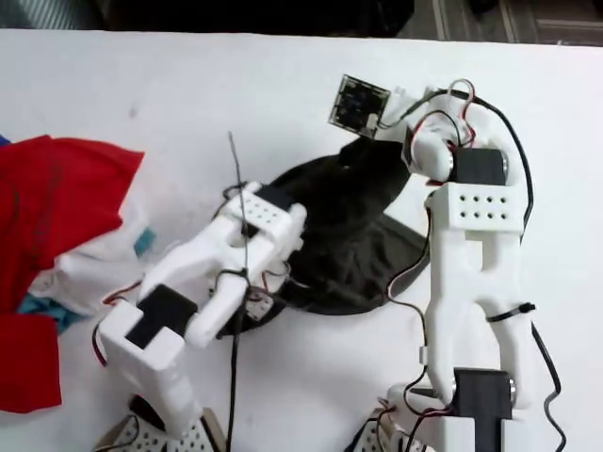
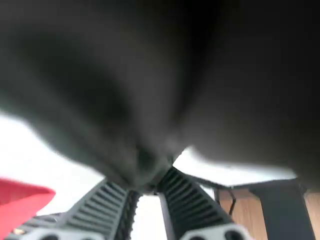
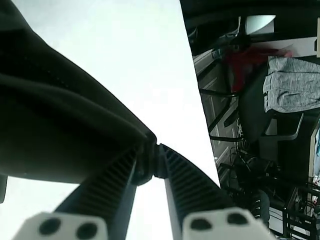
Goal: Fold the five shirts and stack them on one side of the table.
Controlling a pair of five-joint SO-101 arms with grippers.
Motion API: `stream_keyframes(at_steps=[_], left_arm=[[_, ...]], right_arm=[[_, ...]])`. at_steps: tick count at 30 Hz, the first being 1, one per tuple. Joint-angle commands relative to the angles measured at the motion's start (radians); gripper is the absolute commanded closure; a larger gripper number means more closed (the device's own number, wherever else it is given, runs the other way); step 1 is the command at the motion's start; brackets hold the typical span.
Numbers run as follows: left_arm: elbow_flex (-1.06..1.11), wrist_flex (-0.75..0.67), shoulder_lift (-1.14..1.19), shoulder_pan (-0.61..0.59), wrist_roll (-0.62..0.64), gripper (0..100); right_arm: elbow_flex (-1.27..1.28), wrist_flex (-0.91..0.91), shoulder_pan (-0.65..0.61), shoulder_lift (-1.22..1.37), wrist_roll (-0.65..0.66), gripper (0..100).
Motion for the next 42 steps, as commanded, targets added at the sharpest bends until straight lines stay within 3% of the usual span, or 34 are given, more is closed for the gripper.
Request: stream_keyframes(at_steps=[1, 14, 17, 24, 31, 42], left_arm=[[-0.101, 0.066, -0.019, -0.068, -0.005, 98], [-0.442, 0.02, -0.515, -0.371, -0.003, 98], [-0.574, -0.002, -0.572, -0.441, -0.005, 98], [-0.872, -0.11, -0.613, -0.524, -0.017, 98], [-1.034, -0.184, -0.615, -0.524, -0.299, 98], [-1.287, -0.118, -0.616, -0.527, -0.474, 98]], right_arm=[[-0.014, 0.001, 0.038, -0.016, -0.006, 97.8], [-0.014, -0.013, 0.085, -0.364, -0.049, 97.8], [-0.014, -0.084, 0.113, -0.438, -0.133, 97.8], [-0.014, -0.246, 0.136, -0.579, -0.149, 97.8], [-0.025, -0.4, 0.136, -0.677, -0.149, 97.8], [-0.4, -0.403, 0.147, -0.578, -0.149, 97.8]])
